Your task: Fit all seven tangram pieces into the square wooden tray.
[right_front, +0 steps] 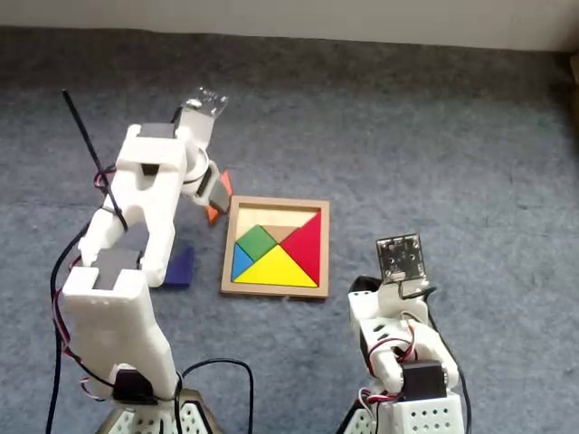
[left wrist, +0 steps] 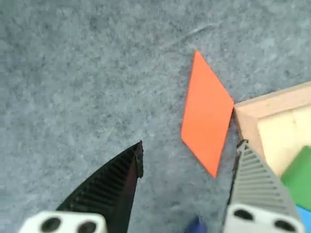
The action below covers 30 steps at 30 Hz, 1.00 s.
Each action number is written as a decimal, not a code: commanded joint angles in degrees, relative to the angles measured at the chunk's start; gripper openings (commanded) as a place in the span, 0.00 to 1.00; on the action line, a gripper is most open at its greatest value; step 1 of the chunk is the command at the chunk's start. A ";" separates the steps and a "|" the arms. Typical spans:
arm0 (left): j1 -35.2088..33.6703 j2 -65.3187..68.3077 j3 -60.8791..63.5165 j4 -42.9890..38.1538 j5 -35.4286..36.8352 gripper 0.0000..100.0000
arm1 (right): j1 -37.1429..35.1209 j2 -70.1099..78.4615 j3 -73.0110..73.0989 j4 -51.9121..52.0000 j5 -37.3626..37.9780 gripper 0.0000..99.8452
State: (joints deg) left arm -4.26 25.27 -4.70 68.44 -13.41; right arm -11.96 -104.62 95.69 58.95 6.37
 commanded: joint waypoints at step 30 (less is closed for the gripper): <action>1.71 17.54 -23.87 8.00 -9.23 0.30 | 0.57 -0.57 8.84 -0.40 -0.26 0.01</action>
State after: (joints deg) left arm -4.18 42.24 -25.36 75.56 -20.44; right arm -11.96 -104.62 95.69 58.95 6.37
